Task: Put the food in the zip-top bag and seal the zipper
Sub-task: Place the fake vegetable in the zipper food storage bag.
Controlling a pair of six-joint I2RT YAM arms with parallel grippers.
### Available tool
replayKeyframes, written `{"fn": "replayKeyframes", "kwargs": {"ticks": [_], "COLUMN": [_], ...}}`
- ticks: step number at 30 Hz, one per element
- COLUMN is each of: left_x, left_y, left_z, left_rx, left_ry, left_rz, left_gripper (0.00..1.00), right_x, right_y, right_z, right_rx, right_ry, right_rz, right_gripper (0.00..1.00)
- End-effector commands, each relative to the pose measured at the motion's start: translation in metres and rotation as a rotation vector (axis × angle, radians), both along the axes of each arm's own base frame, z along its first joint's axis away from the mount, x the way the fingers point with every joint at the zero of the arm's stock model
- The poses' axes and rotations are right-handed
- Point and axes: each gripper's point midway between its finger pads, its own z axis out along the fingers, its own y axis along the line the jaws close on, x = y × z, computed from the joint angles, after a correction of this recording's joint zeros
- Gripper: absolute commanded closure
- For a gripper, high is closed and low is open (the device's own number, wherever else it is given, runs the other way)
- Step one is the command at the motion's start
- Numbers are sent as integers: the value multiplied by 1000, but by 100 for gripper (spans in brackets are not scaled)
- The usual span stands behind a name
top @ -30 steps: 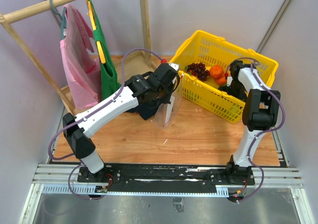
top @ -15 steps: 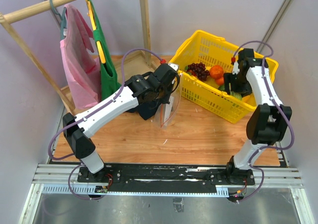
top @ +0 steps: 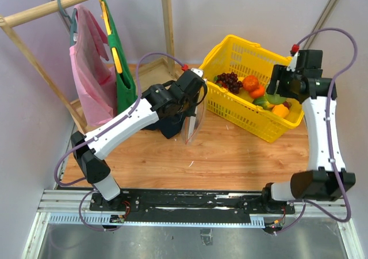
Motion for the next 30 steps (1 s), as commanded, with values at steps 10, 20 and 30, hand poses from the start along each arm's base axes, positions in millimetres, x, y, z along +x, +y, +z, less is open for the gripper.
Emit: {"fn": "replayKeyframes", "kwargs": {"ticks": [10, 20, 30], "left_x": [8, 10, 10], "left_y": [-10, -15, -18], "left_z": [18, 23, 30], "left_rx": [-90, -132, -173], "left_ry": [-20, -19, -21], "left_rz": [89, 114, 129], "left_gripper": [100, 100, 100], "right_x": [-24, -49, -70], "right_y": [87, 176, 231], "right_z": [91, 117, 122], "right_rx": [384, 660, 868], "right_ry": [-426, -524, -523], "right_rz": [144, 361, 450], "right_gripper": [68, 68, 69]}}
